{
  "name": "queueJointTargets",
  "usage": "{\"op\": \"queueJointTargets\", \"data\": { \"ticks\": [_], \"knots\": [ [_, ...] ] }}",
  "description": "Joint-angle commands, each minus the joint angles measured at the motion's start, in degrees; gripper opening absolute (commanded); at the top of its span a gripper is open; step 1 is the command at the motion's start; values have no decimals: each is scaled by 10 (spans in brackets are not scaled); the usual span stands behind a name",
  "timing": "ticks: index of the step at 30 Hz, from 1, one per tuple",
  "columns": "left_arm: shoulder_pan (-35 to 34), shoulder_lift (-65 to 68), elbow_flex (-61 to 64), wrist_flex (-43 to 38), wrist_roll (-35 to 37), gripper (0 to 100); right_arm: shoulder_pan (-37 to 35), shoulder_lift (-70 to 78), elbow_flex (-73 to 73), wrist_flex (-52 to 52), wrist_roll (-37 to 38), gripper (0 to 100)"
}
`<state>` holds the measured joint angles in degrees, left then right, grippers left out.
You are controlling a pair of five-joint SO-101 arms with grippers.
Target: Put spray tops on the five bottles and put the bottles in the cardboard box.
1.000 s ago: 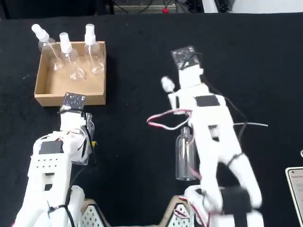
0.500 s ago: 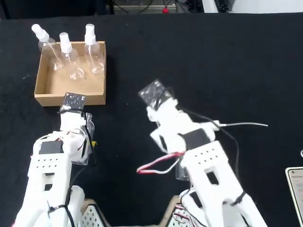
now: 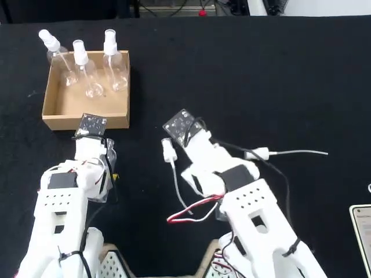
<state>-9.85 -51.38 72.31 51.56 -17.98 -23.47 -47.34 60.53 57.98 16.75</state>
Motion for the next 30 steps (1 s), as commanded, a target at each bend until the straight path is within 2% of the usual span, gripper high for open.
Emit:
{"op": "queueJointTargets", "data": {
  "ticks": [1,6,10,14,21,25,30],
  "knots": [
    [-6,-11,-3,-9,-4,206,-18,-18,-67,-1,-69,184],
    [-6,-11,-3,-8,-4,206,-93,-18,-16,-99,-146,152],
    [-6,-11,-3,-6,-4,206,-118,-18,46,-215,-195,218],
    [-4,-11,-3,-6,-4,206,-119,-17,65,-265,-219,282],
    [-2,-11,-3,-7,-4,206,-119,20,50,-275,-218,282],
    [-2,-11,-3,-6,-4,206,-118,124,-10,-269,-219,282],
    [-2,-11,-3,-5,-4,206,-117,269,-131,-202,-220,282]
  ]
}}
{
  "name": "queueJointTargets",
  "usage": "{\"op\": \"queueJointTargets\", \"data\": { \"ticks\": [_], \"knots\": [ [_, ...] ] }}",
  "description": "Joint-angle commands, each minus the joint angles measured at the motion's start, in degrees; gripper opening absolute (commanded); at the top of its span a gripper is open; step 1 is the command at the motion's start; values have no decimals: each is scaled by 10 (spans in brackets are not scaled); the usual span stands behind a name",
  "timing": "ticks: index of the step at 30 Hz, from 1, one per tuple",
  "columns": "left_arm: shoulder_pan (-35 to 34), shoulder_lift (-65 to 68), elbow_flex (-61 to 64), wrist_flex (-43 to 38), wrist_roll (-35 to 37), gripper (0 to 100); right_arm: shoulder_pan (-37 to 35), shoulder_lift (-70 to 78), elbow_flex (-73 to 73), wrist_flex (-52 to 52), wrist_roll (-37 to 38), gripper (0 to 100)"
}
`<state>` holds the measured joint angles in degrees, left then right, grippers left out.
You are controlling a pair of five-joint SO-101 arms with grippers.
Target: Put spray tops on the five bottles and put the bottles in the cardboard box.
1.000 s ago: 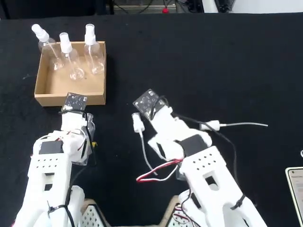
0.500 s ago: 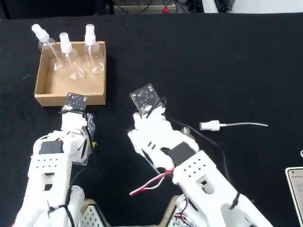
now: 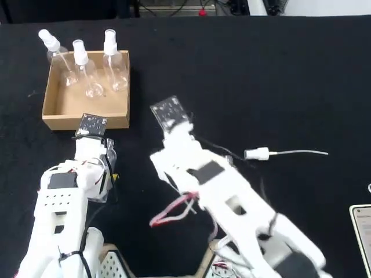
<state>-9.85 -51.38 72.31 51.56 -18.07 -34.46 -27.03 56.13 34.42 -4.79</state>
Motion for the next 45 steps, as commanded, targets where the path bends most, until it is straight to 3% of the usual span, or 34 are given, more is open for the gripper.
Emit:
{"op": "queueJointTargets", "data": {
  "ticks": [1,15,25,31,38,42,45],
  "knots": [
    [-2,-11,-3,-5,-4,206,-7,91,-108,47,-3,282],
    [-2,-11,-3,-7,-4,206,57,310,-303,202,-2,212],
    [-1,-11,-3,-7,-4,206,51,399,-362,213,-2,209],
    [-1,-11,-3,-8,-4,206,54,392,-362,213,-2,6],
    [-1,-11,-3,-8,-4,206,15,291,-347,277,38,13],
    [-1,-11,-3,-8,-4,206,-21,260,-276,237,43,22],
    [-1,-11,-3,-8,-4,206,-22,261,-233,200,68,103]
  ]
}}
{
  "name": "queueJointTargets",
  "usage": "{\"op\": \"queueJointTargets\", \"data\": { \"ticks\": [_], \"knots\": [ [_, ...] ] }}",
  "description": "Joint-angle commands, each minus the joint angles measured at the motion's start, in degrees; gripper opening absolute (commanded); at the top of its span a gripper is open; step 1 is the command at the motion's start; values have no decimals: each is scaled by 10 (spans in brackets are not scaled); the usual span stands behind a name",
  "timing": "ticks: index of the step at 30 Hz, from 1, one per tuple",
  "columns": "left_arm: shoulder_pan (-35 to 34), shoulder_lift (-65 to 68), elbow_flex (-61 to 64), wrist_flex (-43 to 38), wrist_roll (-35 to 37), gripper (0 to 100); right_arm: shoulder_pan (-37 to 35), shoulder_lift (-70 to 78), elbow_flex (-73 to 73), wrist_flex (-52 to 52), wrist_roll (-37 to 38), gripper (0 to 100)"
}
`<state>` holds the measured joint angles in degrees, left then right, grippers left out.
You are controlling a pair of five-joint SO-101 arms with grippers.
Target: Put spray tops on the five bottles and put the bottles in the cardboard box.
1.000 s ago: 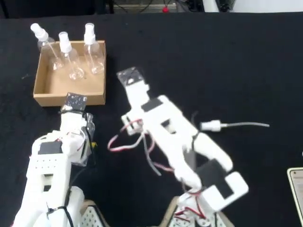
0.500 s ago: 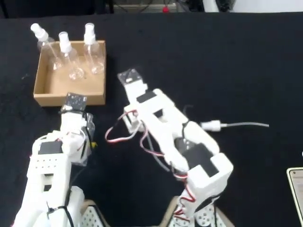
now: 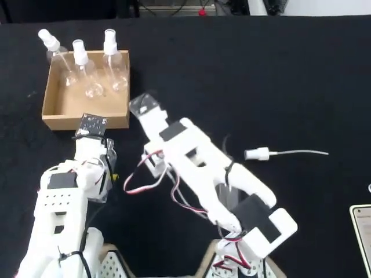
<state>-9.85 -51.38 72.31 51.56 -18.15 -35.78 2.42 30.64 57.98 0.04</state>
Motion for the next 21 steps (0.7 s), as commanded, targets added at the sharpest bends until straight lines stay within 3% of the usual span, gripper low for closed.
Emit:
{"op": "queueJointTargets", "data": {
  "ticks": [1,4,21],
  "knots": [
    [-1,-11,-3,-8,-4,206,-9,-34,29,-40,26,130],
    [-1,-11,-3,-8,-4,206,-10,-34,31,-39,33,167],
    [-1,-11,-3,-7,-4,206,-7,34,1,-17,34,157]
  ]
}}
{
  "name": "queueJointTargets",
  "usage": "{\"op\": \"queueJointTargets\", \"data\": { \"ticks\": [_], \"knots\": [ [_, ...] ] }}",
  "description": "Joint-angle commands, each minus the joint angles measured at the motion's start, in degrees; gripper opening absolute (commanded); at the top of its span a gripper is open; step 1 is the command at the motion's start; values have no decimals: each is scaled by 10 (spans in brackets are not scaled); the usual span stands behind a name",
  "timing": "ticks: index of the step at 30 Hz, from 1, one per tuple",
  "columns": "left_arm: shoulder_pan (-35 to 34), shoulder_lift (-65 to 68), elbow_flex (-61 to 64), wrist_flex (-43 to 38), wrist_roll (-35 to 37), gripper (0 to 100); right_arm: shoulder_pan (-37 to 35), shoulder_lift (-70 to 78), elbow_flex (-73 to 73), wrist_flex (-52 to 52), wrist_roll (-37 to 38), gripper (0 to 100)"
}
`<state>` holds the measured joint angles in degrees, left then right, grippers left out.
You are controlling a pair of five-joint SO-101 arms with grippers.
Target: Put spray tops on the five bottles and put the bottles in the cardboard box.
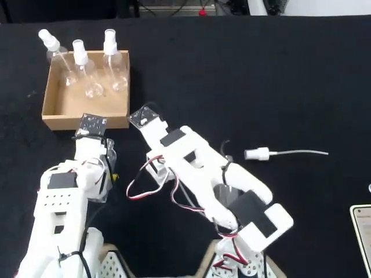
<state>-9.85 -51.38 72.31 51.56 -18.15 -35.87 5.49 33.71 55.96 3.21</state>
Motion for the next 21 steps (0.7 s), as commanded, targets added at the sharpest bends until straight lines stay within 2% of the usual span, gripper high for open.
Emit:
{"op": "queueJointTargets", "data": {
  "ticks": [1,5,10,14,16,21],
  "knots": [
    [-2,-11,-3,-7,-4,206,-5,2,-31,4,2,136],
    [-2,-11,-3,-6,-4,206,-5,-42,-29,7,-1,7],
    [-2,-11,-3,-5,-4,206,14,-152,-34,49,2,11],
    [0,-9,-6,0,-4,207,74,-220,11,-7,-18,11],
    [0,-11,-24,33,-13,209,103,-249,58,-40,-33,11],
    [0,-5,-105,155,-105,209,122,-335,167,-122,-38,11]
  ]
}}
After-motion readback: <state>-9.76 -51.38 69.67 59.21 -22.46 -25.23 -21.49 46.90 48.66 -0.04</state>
